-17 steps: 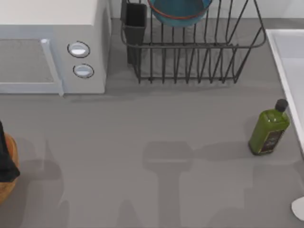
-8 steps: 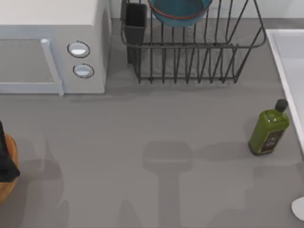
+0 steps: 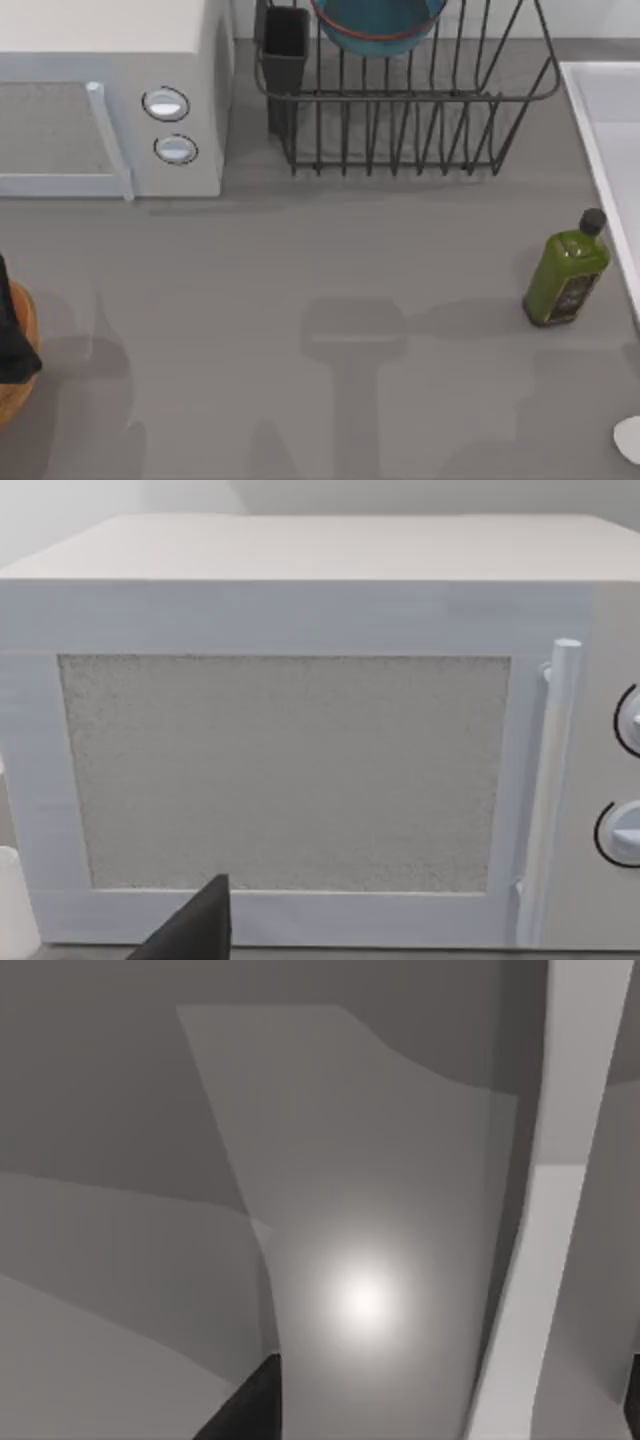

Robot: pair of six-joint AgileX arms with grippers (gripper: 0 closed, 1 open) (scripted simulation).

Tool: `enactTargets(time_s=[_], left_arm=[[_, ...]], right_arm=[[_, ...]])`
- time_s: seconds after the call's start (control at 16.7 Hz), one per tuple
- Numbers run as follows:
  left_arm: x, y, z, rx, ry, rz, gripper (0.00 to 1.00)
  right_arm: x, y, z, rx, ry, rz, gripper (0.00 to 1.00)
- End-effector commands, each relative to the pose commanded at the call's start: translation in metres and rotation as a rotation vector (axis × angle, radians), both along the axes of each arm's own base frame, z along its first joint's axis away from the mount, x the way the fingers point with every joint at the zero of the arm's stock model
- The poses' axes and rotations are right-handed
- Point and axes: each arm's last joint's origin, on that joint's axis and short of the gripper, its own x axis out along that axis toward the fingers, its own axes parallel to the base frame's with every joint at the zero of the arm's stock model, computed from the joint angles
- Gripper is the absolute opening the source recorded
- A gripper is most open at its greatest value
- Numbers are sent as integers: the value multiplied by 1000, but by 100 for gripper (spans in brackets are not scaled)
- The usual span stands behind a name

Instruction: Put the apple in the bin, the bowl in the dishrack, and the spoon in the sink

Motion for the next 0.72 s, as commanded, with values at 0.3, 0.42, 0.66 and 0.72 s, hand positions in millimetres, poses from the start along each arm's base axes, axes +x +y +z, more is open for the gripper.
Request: enactTargets(time_s=[0.3, 0.42, 0.66, 0.72], left_arm=[[0, 0, 0, 0, 0, 0, 100], [0, 0, 0, 0, 0, 0, 100], [0, 0, 0, 0, 0, 0, 100], [0, 0, 0, 0, 0, 0, 100]], right_arm=[[1, 1, 25, -33, -9, -31, 0], [5, 1, 38, -34, -13, -22, 0], [4, 1, 79, -28, 27, -21, 0], [3, 1, 90, -27, 29, -24, 0]])
